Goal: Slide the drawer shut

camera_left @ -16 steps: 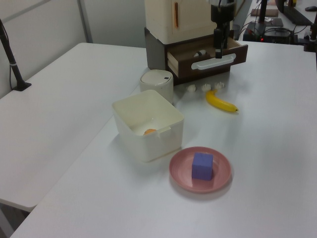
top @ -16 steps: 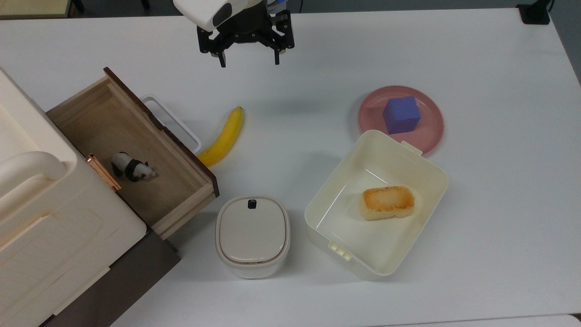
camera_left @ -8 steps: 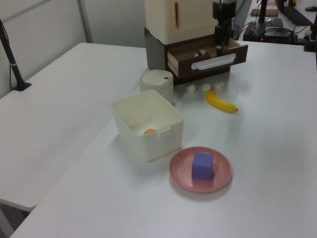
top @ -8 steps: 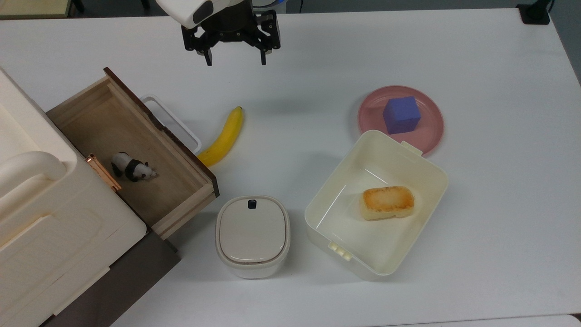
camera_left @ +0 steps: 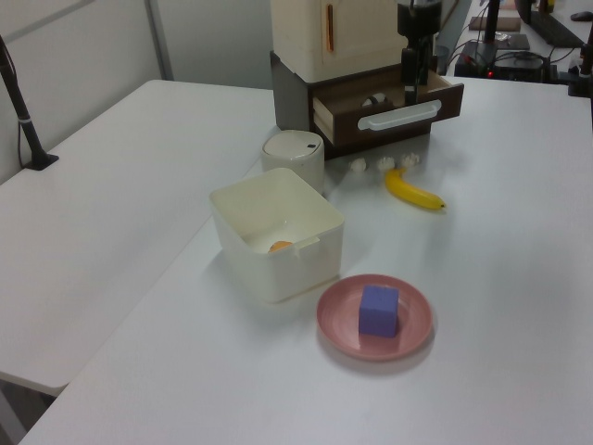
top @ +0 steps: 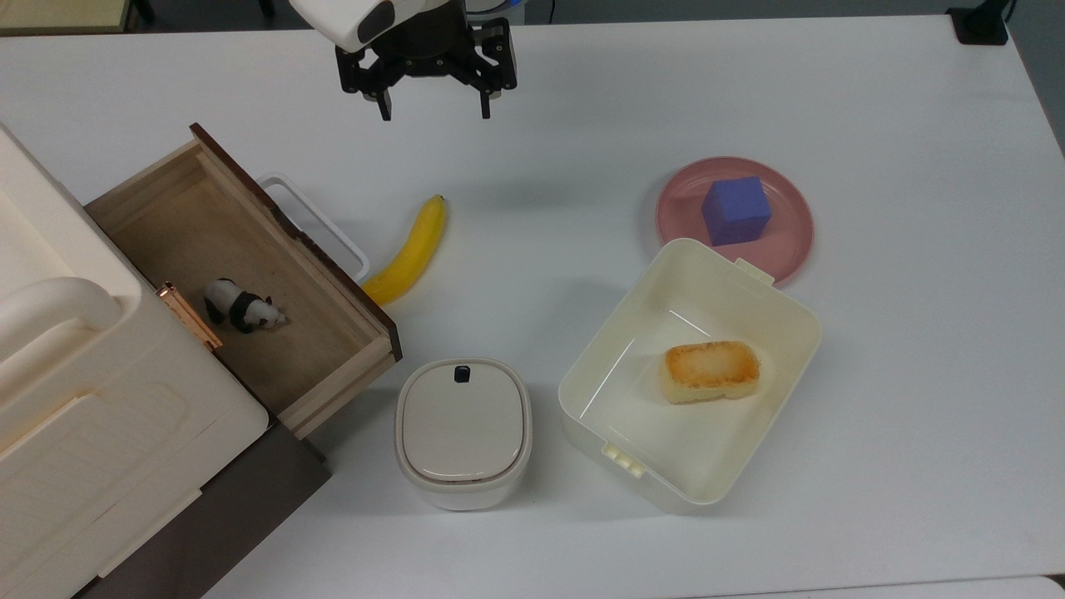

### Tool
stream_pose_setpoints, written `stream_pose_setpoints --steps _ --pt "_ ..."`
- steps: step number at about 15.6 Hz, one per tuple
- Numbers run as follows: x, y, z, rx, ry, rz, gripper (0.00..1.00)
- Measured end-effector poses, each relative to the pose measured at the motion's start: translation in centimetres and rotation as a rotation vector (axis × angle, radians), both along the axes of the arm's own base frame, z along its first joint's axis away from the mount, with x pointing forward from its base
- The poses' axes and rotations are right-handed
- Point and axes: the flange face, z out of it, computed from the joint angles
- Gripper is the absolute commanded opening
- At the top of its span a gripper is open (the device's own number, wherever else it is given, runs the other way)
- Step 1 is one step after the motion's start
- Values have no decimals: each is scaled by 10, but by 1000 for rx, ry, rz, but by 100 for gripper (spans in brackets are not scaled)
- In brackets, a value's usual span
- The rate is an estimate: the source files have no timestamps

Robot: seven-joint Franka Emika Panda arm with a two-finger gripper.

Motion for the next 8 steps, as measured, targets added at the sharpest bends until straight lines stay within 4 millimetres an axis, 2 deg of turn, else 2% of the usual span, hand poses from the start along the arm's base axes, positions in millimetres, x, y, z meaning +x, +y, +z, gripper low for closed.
stream_pose_setpoints --steps 8 --pt "0 0 4 0 -8 0 100"
